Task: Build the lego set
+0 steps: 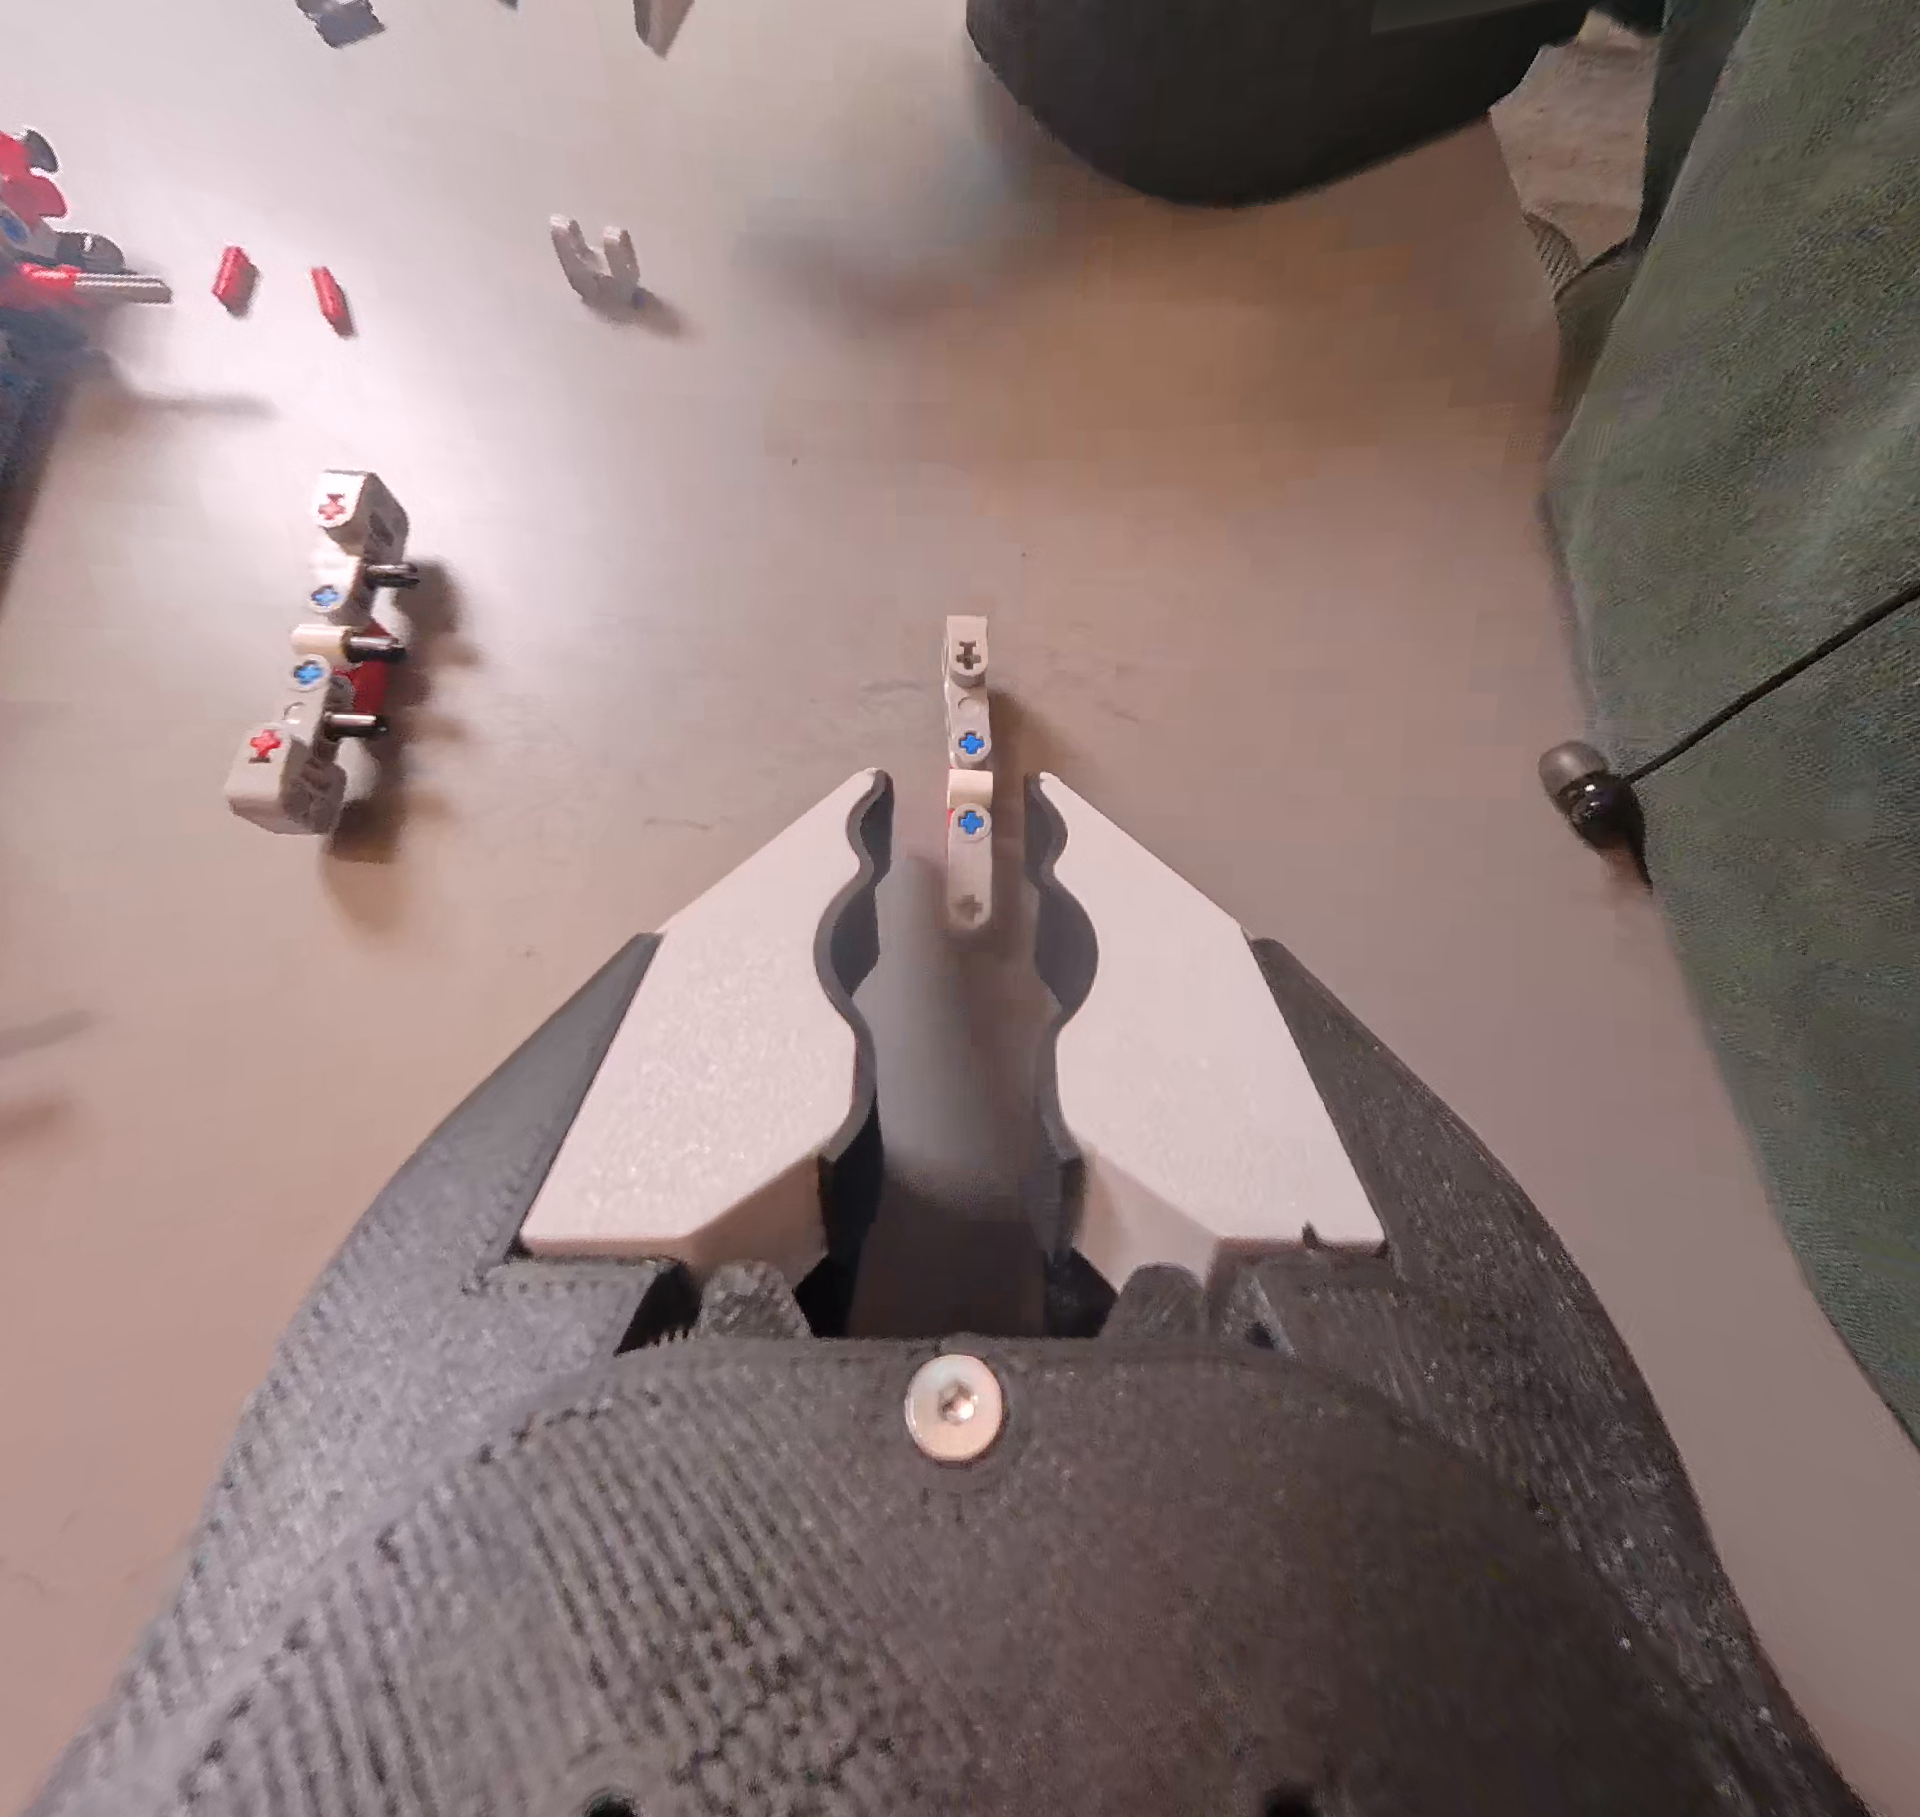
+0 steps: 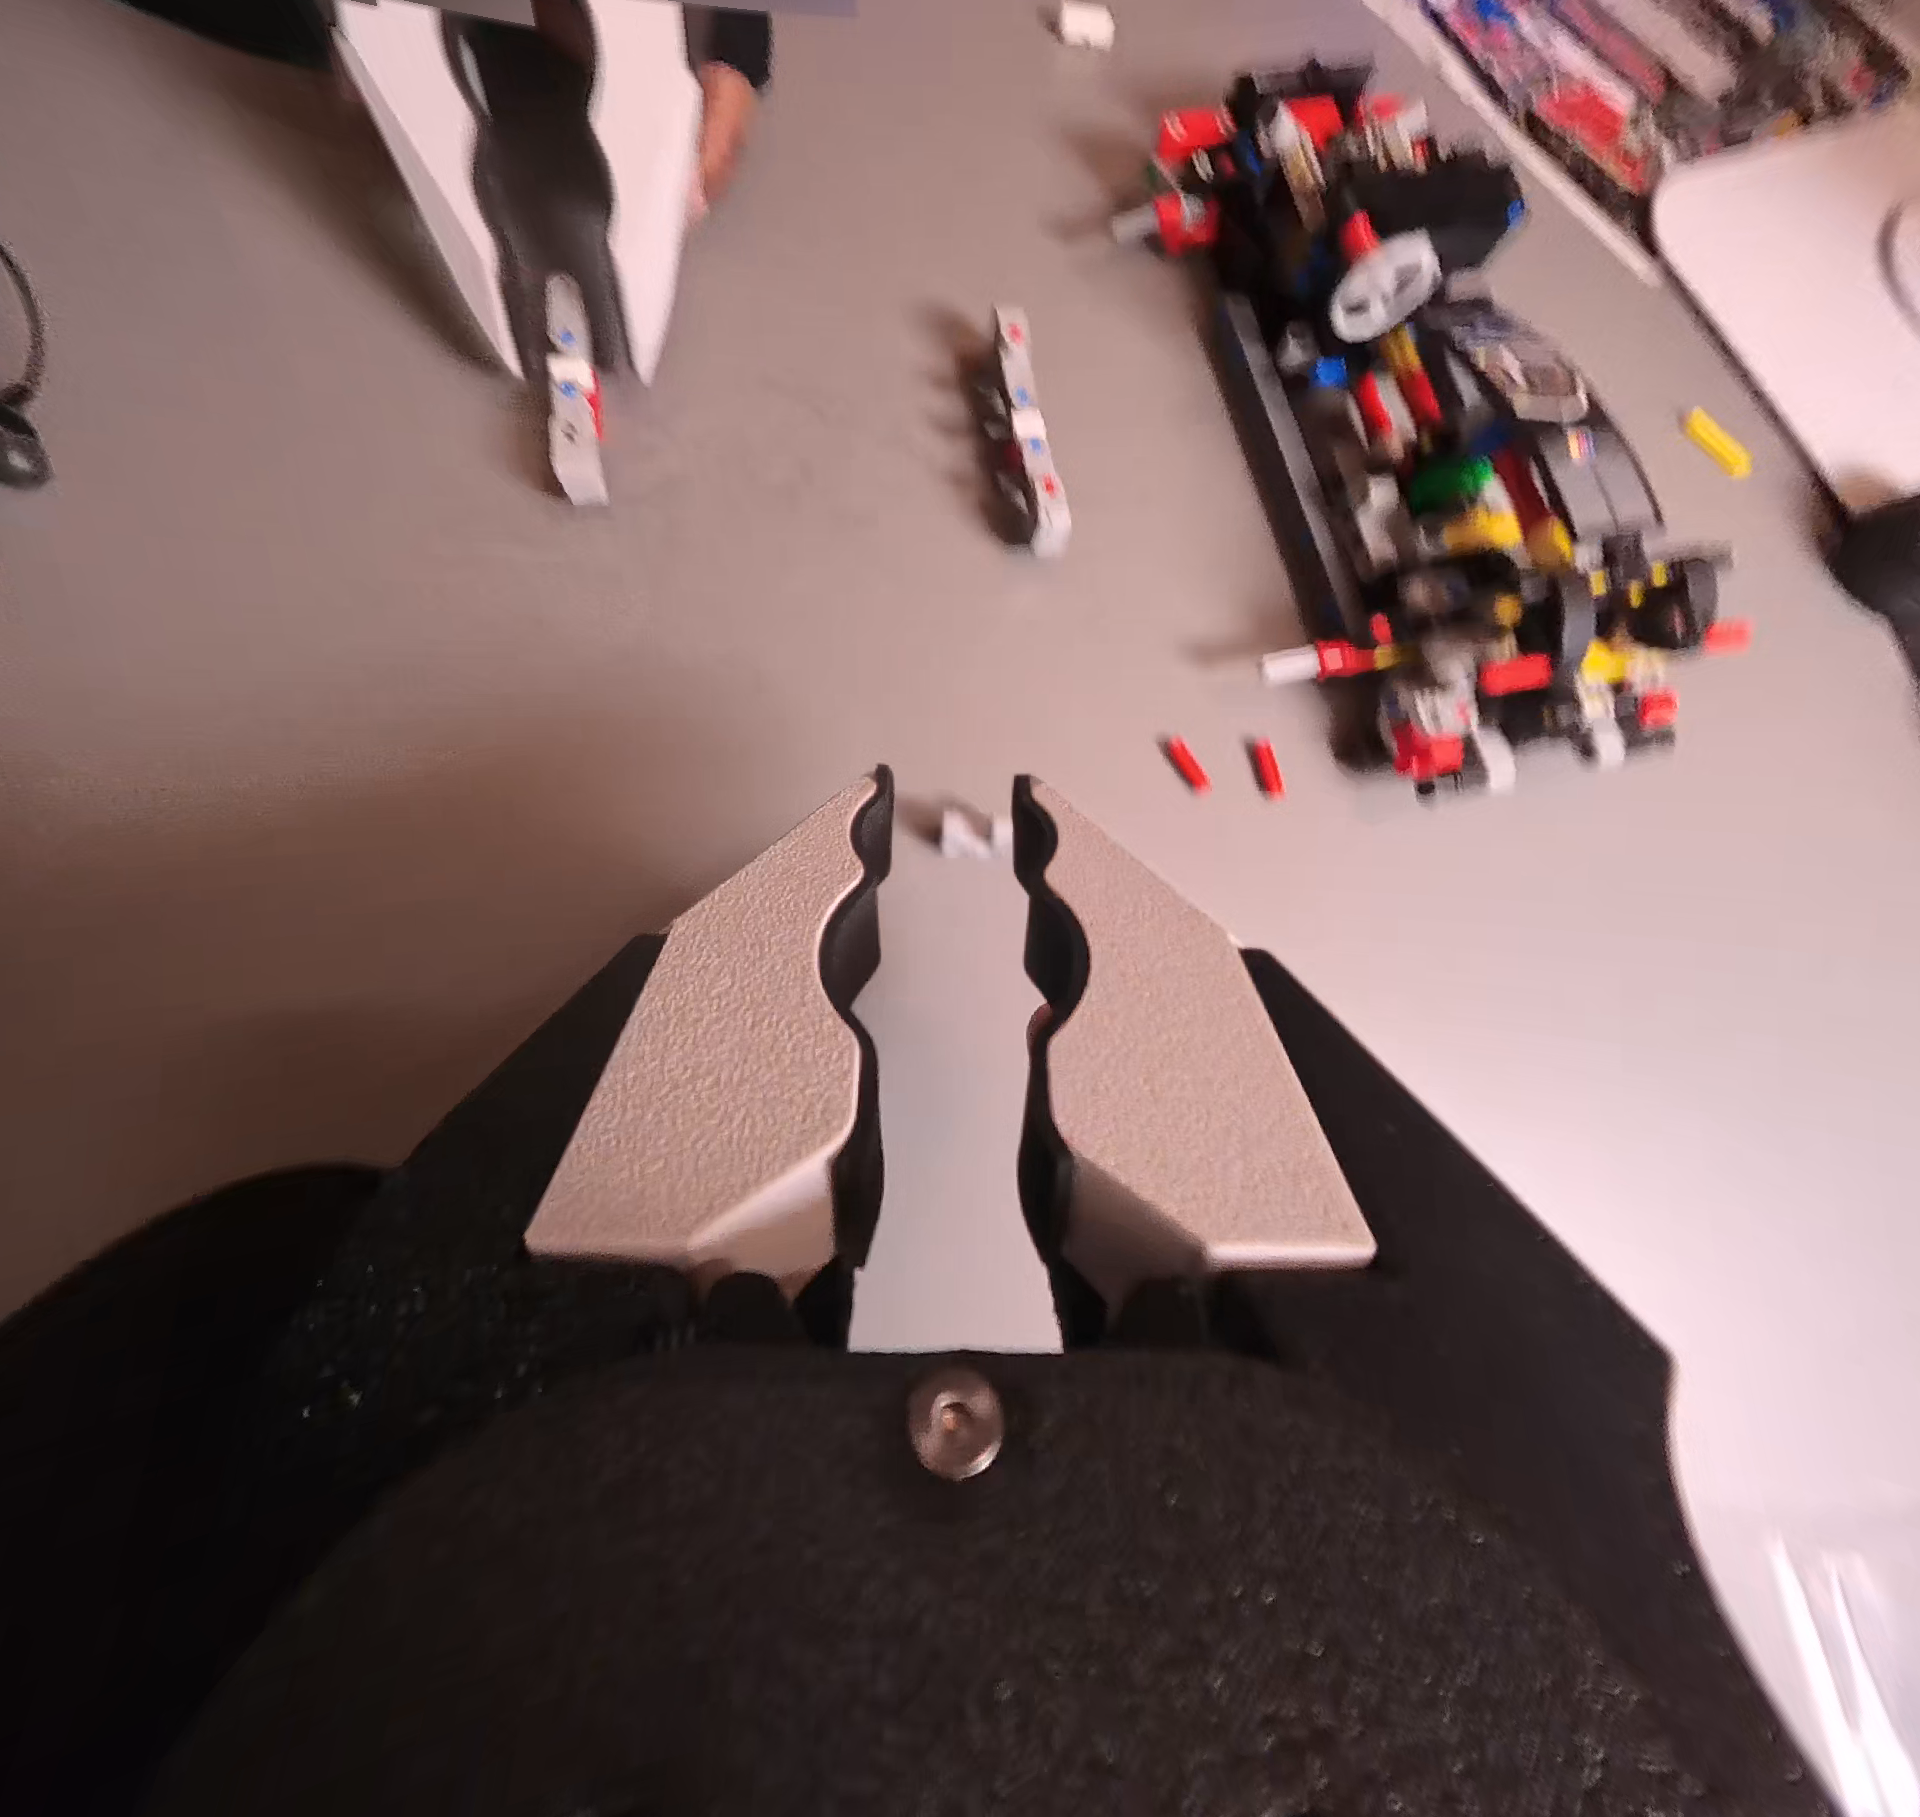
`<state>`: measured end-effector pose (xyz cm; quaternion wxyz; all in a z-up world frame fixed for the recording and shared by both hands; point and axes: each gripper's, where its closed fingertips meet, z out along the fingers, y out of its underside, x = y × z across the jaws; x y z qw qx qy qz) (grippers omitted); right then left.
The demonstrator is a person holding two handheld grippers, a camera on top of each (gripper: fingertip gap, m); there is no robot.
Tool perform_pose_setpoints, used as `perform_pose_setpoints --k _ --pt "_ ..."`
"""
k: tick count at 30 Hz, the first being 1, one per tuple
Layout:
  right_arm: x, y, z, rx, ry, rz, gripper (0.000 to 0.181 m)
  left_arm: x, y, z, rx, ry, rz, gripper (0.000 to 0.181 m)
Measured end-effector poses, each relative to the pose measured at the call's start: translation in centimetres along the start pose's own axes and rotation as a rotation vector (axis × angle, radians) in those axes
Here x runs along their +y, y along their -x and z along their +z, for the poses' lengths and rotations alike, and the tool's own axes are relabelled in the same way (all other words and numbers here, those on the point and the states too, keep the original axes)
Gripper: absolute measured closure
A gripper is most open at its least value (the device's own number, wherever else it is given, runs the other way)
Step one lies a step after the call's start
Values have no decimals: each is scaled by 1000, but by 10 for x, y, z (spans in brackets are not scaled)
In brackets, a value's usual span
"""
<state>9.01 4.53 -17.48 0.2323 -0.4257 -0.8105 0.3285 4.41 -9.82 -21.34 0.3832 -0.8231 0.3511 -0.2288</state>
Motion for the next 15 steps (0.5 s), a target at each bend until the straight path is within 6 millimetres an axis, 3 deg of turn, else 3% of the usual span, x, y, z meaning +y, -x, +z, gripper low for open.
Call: perform_pose_setpoints --k 3,5,9,15 --pt "32 -8 -4 10 94 51 160 2 3 -4 -5 5 -16 159" --pt "41 -9 1 -9 117 63 160 6 3 -5 1 25 -14 160" --pt "42 -13 10 -21 141 37 160 9 -1 -3 15 50 -6 165" --pt "24 -51 9 85 108 2 162 11 -6 1 29 71 -2 174"
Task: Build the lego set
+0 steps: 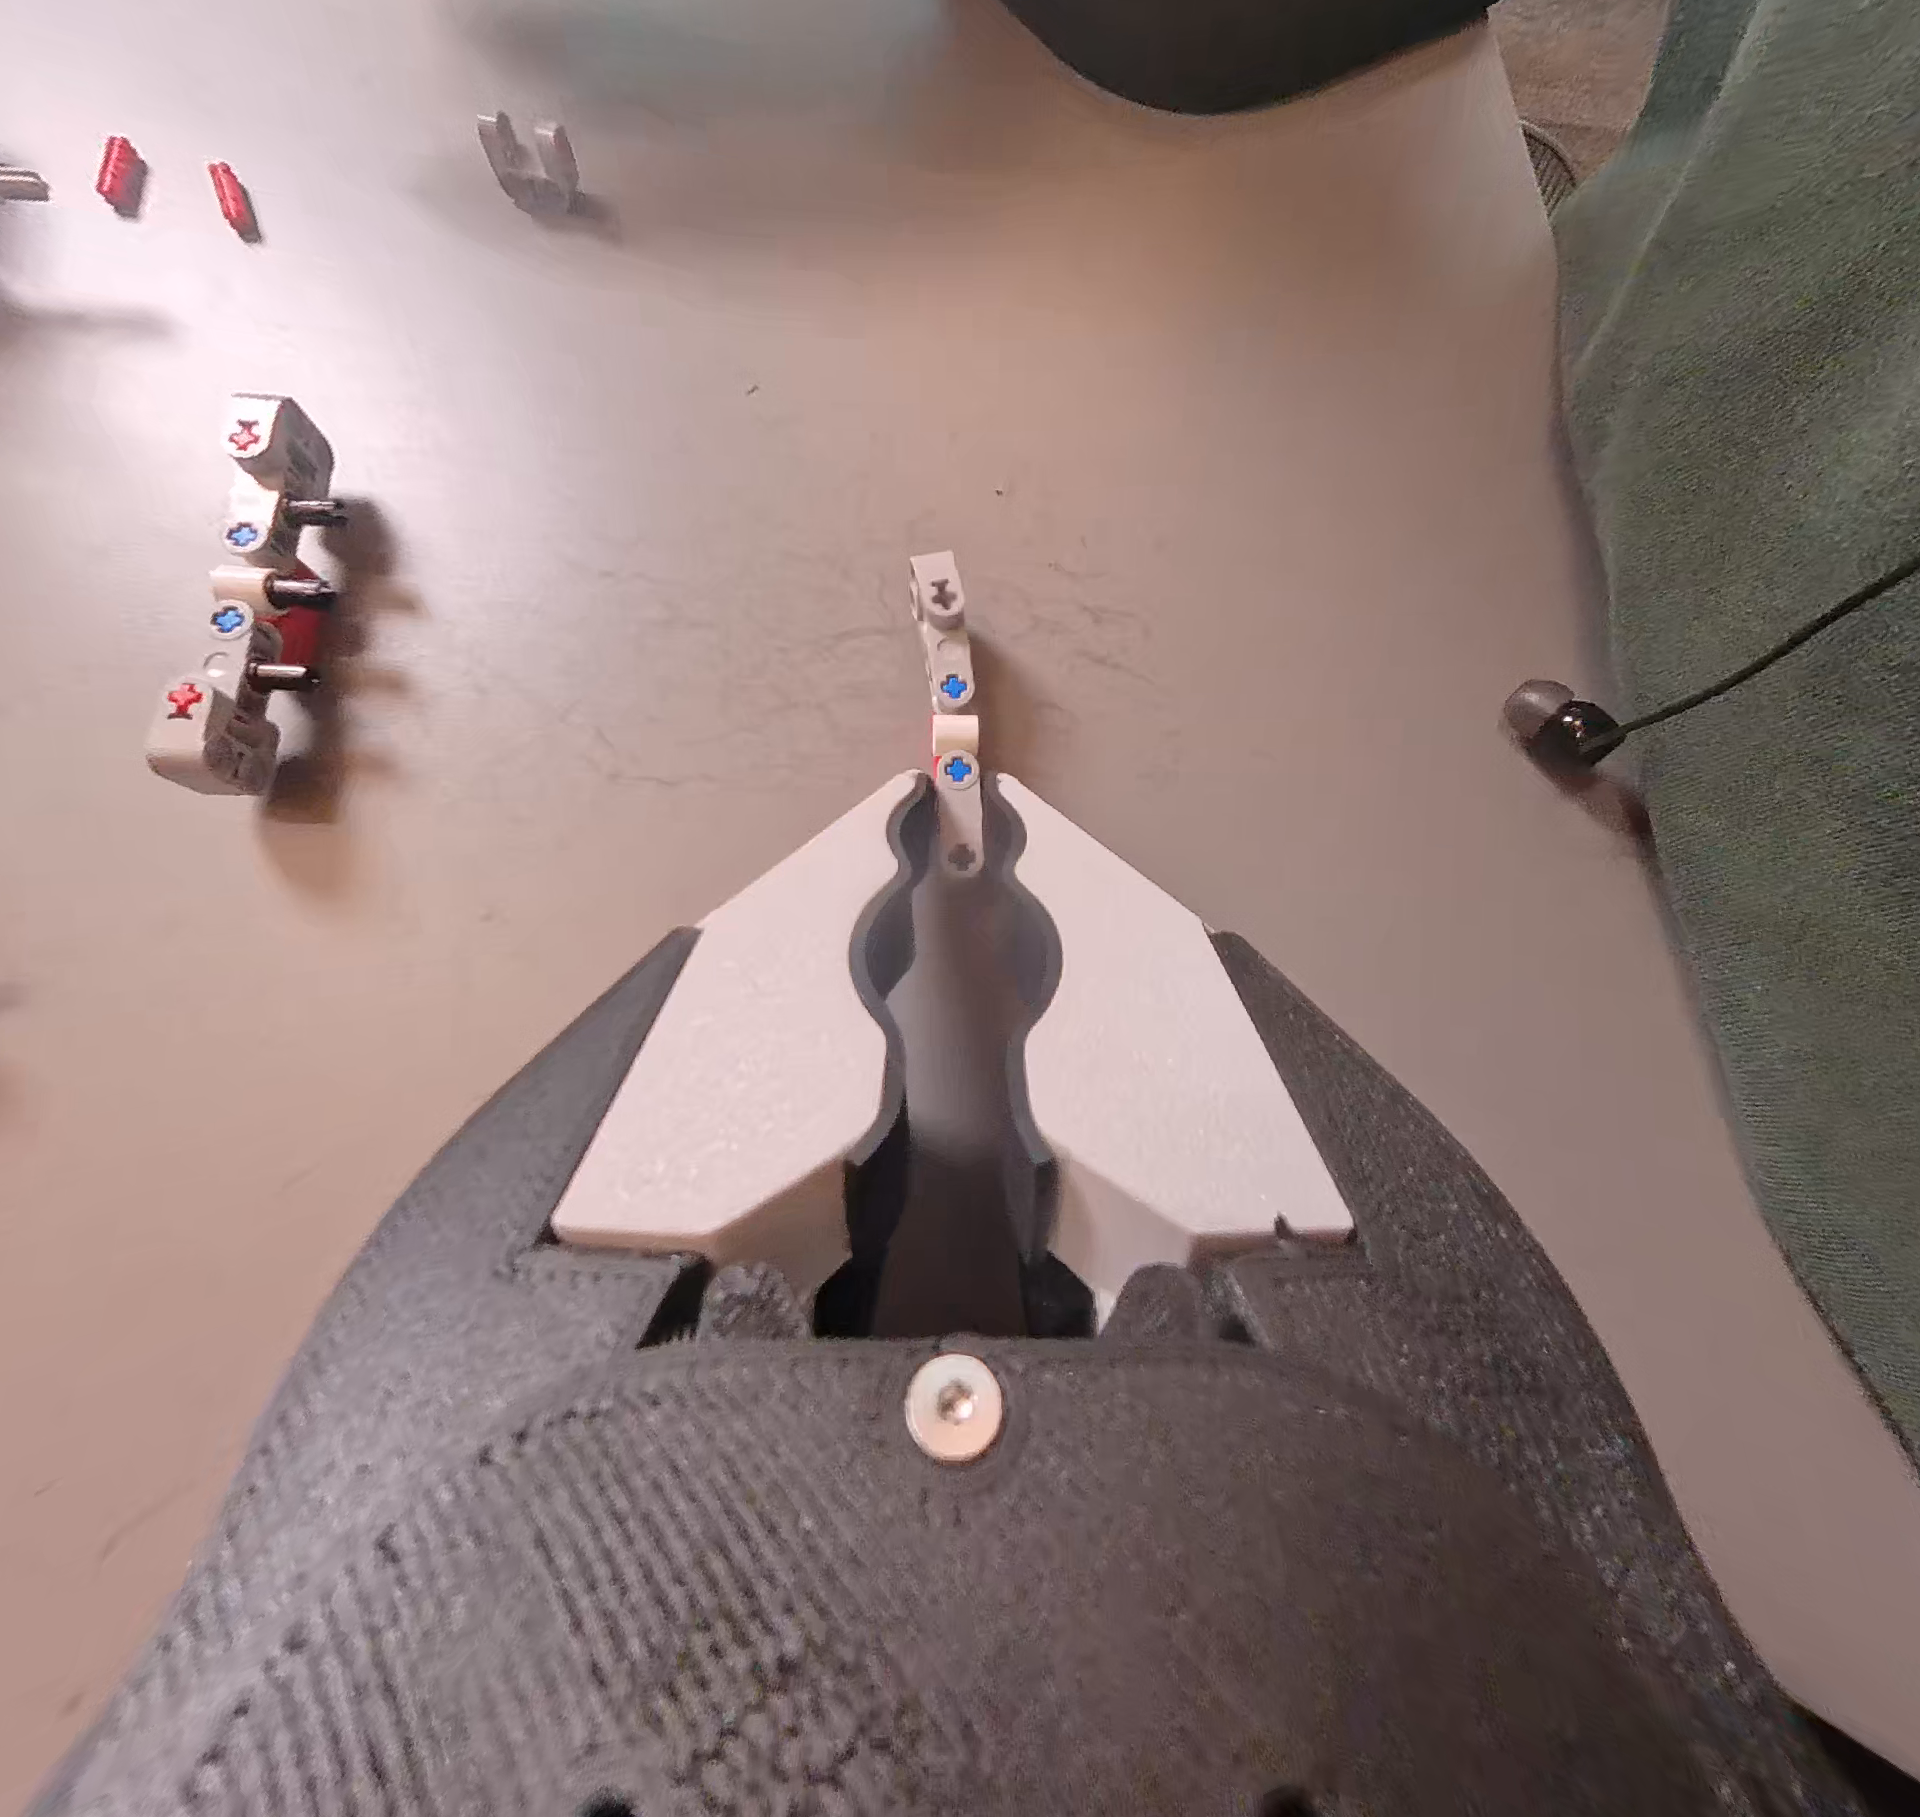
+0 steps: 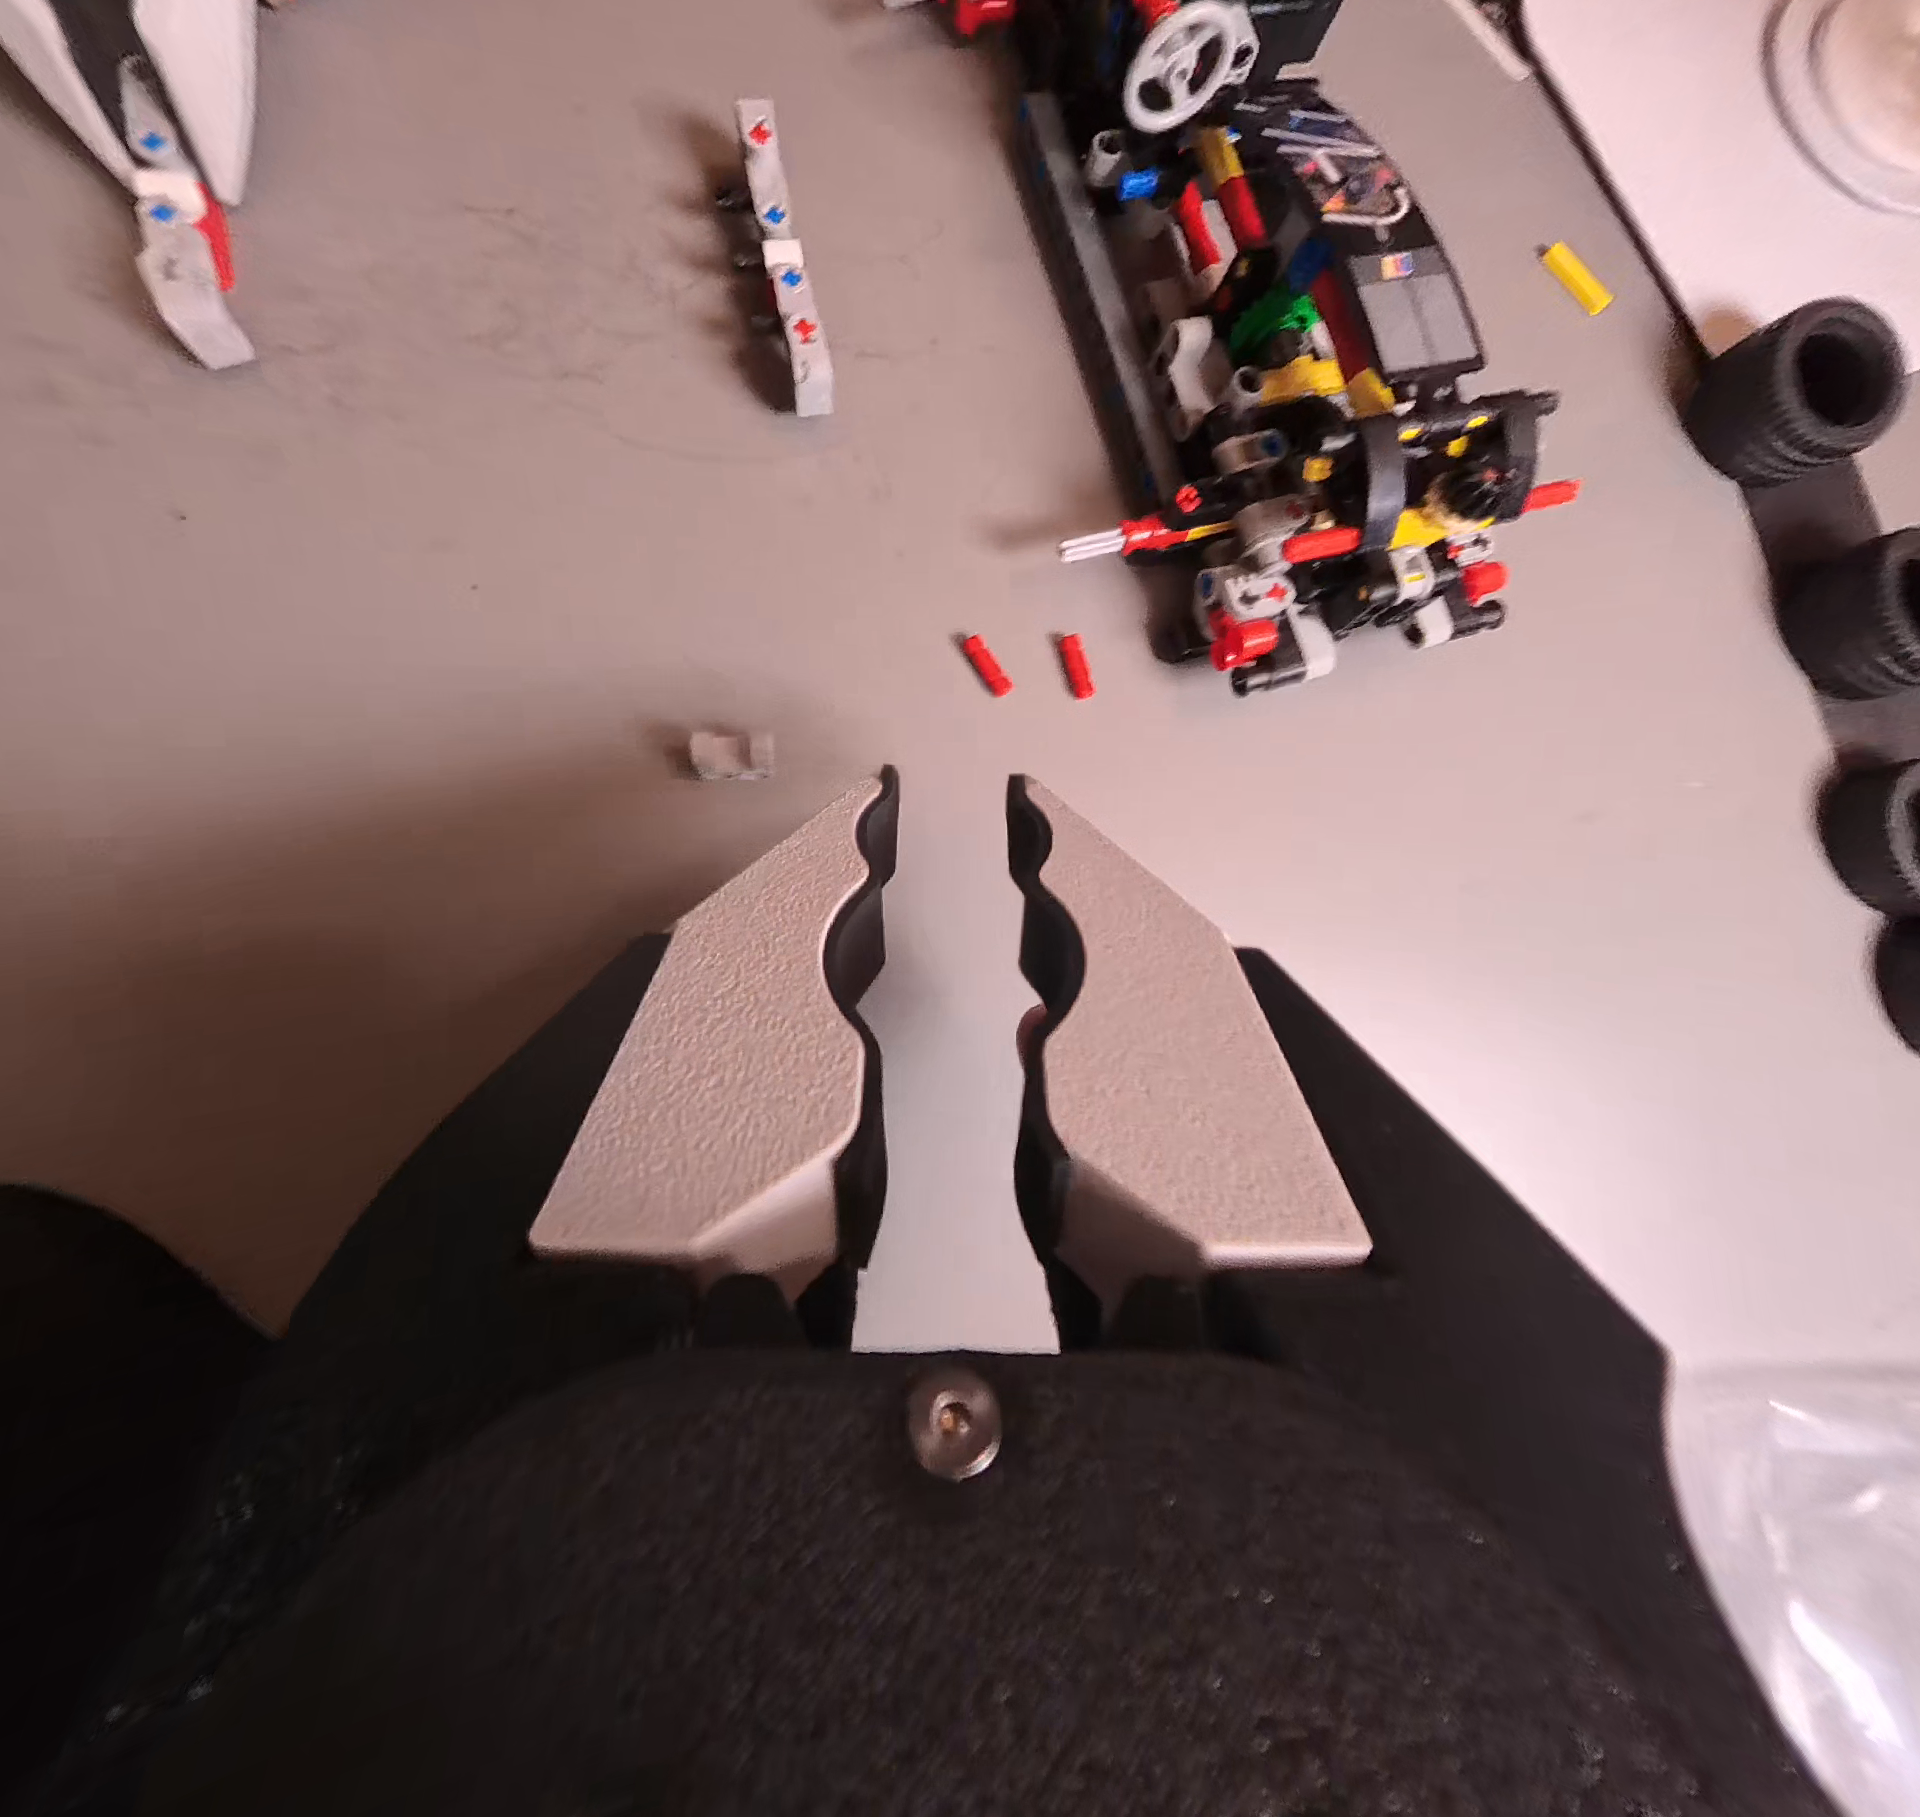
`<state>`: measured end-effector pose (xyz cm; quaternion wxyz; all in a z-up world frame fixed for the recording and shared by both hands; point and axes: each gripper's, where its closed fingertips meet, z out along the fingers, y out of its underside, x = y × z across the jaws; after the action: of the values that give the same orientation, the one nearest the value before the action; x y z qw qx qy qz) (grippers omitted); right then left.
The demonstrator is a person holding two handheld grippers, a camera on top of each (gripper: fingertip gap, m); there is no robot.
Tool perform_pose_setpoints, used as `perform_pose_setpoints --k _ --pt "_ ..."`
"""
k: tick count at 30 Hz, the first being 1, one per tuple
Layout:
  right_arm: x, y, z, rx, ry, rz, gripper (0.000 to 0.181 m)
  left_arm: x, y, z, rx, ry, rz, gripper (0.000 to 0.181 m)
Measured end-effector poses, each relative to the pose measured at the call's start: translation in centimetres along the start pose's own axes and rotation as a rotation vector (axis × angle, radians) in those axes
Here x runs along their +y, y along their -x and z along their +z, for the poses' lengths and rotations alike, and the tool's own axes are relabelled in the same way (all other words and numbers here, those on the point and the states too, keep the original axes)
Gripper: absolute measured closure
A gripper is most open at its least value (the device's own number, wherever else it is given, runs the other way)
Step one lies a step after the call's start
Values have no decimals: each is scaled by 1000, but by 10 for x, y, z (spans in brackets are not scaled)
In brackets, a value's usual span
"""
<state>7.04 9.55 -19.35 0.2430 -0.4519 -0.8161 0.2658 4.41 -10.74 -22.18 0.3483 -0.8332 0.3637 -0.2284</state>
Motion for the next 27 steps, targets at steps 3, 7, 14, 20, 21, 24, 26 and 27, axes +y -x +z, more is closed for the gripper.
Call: perform_pose_setpoints --k 3,7,14,20,21,24,26,27 --pt "-9 -6 9 -2 8 -36 163 -1 -2 3 -10 11 0 174" --pt "-12 -5 26 -39 46 -98 164 -2 -5 4 -33 7 -21 170" --pt "-5 -7 49 -144 102 -109 166 -4 -4 4 -86 10 -33 170" --pt "-4 -2 50 -212 108 -99 179 -11 -3 -5 -85 -39 -60 159" --pt "-5 -1 49 -207 108 -111 179 -19 1 -13 -88 -97 -84 158" --pt "-39 17 38 -170 -54 -170 180 -52 19 -46 -116 -357 -203 158" --pt "-72 42 27 -134 -193 -233 179 -70 31 -63 -110 -518 -320 158" --pt "-86 53 23 -96 -240 -279 179 -76 36 -68 -93 -587 -385 158"
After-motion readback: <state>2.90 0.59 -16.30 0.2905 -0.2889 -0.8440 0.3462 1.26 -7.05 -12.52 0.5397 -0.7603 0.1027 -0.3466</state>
